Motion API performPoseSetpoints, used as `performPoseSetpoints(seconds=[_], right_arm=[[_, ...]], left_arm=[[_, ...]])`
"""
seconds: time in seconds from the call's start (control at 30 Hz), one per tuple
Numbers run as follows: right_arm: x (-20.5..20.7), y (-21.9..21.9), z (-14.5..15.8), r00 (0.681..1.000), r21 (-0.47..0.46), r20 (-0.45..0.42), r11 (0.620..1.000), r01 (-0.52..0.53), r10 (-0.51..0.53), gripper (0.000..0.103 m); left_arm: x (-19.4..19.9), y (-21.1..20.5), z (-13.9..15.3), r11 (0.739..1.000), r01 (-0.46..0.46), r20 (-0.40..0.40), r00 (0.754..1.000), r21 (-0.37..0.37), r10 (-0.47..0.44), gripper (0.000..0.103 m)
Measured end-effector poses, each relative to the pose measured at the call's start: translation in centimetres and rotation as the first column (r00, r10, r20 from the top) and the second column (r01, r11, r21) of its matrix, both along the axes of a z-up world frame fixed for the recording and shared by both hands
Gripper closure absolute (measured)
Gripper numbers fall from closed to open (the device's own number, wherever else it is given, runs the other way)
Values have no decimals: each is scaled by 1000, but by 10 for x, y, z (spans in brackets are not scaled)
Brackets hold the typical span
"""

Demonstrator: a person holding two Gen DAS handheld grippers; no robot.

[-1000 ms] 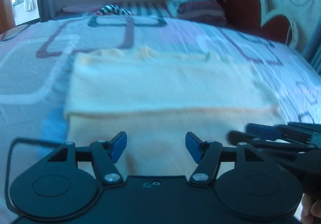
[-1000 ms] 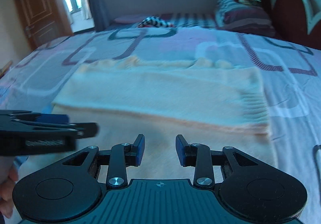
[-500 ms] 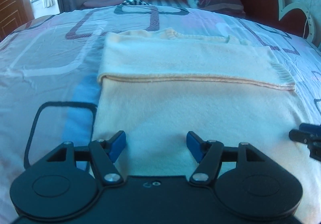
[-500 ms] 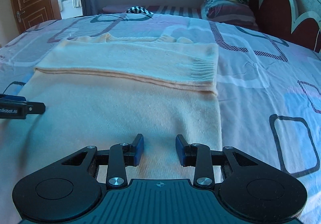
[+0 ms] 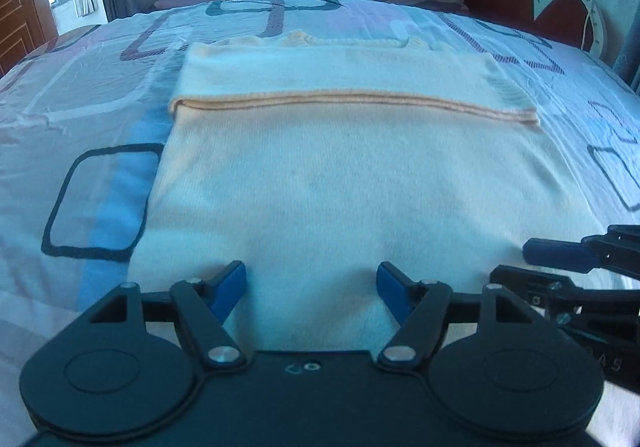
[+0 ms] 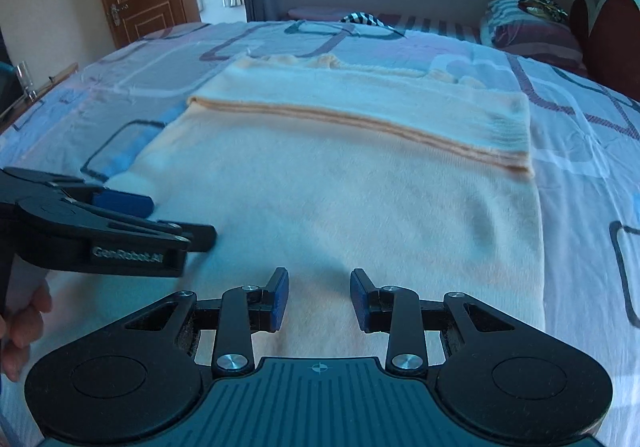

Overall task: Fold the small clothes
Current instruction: 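Move both open grippers over the sweater toward its hem edge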

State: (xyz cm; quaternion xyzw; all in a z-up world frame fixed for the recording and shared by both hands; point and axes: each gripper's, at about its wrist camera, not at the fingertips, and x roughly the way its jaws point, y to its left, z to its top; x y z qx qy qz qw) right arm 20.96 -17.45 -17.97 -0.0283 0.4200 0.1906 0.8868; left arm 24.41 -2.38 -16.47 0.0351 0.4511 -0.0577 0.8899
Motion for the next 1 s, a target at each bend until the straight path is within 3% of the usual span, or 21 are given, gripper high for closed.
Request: performPoseSetpoints(seconds=[0.2, 0.33, 0.5, 0.73, 0.87, 1.0], right_arm=[[-19, -14, -4, 995, -68, 29, 993, 100, -98, 68], [-38, -23, -3, 983, -93, 32, 978, 184, -182, 54], [-64, -19, 6, 971, -98, 42, 966, 240, -237, 54], [-100, 19, 24, 981, -22, 49, 982, 189, -188, 54], [-115, 39, 17, 988, -55, 26, 987, 152, -151, 54], [-131, 31, 4, 985, -106, 8, 979, 173, -173, 54]], left_arm=[[-14, 15, 0, 999, 39, 6, 999, -1, -39, 27], [-29, 31, 1, 999, 49, 9, 999, -15, -49, 27], [-53, 50, 7, 998, 53, 11, 999, -19, -53, 28], [-86, 65, 15, 996, 73, 6, 997, -56, -73, 29], [-106, 69, 7, 994, 105, -3, 994, -30, -105, 29], [-123, 78, 6, 993, 121, 2, 993, -9, -121, 28]])
